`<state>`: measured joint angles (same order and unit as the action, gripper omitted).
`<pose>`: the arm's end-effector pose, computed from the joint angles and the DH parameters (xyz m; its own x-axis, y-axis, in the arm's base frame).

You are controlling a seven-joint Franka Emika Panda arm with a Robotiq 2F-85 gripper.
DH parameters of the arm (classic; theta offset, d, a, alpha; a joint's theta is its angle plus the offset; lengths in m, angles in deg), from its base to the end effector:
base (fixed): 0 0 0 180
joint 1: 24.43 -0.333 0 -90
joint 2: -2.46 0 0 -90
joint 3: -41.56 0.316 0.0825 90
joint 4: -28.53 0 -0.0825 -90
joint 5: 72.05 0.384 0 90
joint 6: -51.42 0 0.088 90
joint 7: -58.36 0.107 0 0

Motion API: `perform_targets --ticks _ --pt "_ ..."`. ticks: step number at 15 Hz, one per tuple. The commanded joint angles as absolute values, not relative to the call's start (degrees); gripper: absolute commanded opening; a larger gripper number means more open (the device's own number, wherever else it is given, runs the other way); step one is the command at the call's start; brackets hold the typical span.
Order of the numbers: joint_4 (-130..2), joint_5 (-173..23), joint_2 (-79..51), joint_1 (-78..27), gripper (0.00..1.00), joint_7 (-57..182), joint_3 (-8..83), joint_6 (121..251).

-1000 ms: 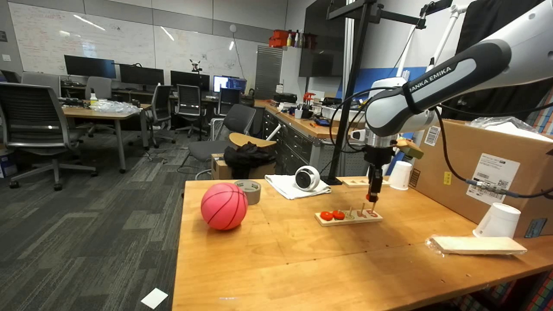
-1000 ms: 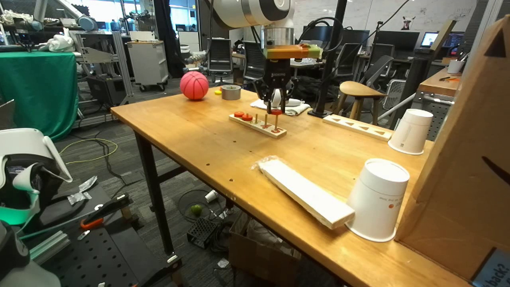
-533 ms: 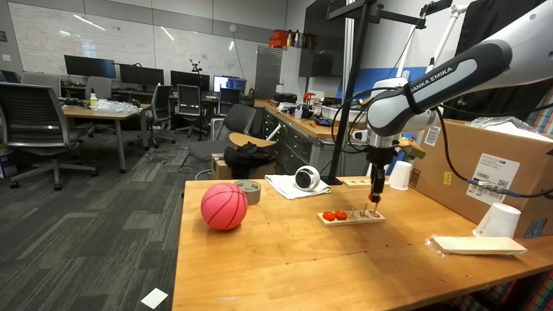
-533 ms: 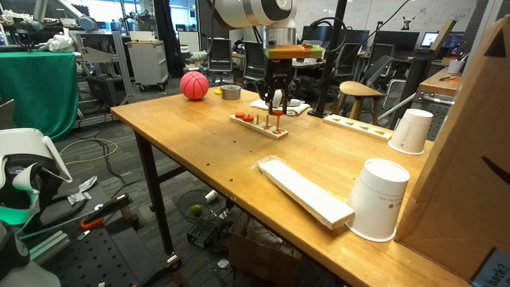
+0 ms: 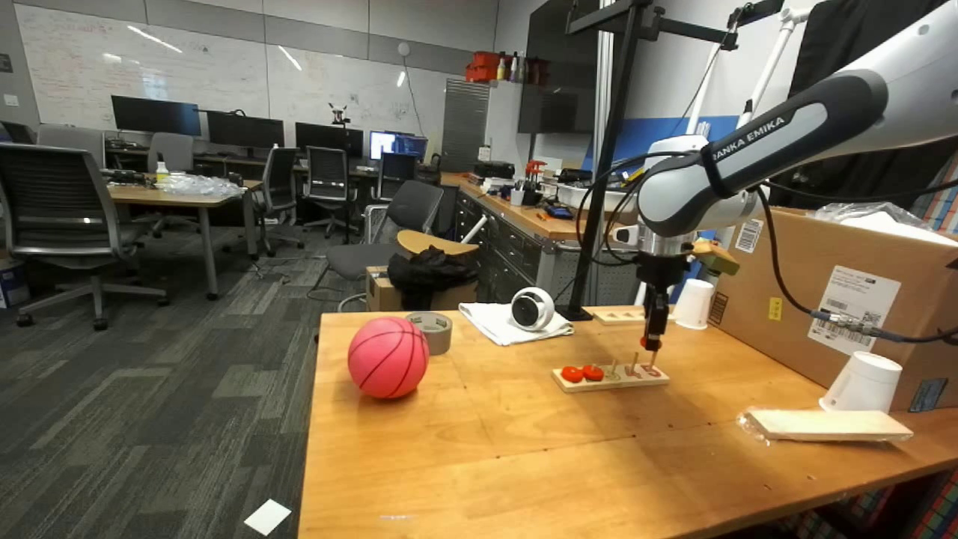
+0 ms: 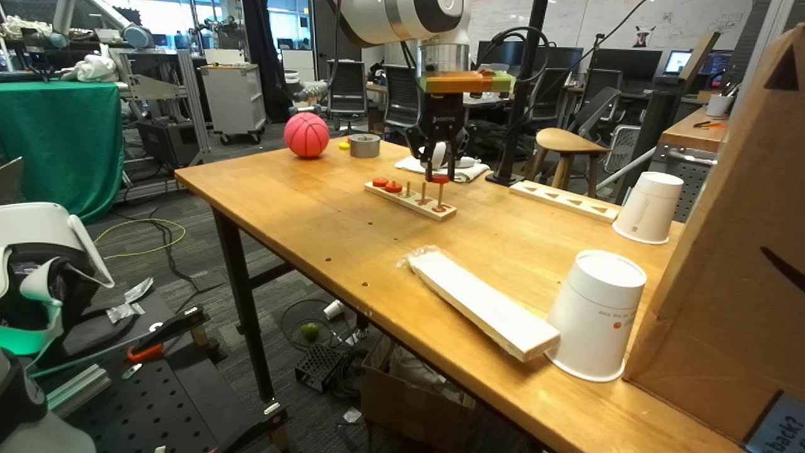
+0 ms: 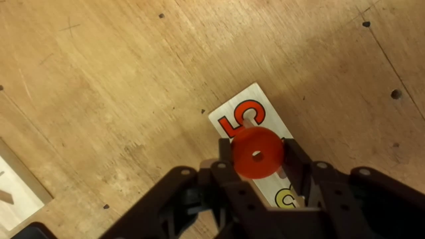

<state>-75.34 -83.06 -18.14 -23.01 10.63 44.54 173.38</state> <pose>0.6354 0.0066 0.3405 0.5691 0.8108 -0.1366 0.8217 -0.5671 0.0572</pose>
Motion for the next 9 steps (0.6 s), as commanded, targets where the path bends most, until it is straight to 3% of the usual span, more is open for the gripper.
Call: perform_targets --ticks 1,9 --pt "-75.16 -83.89 -17.57 -22.76 0.17 10.37 44.38 173.21" --pt "-74.52 -84.08 -17.32 -22.81 0.17 10.35 44.32 173.35"
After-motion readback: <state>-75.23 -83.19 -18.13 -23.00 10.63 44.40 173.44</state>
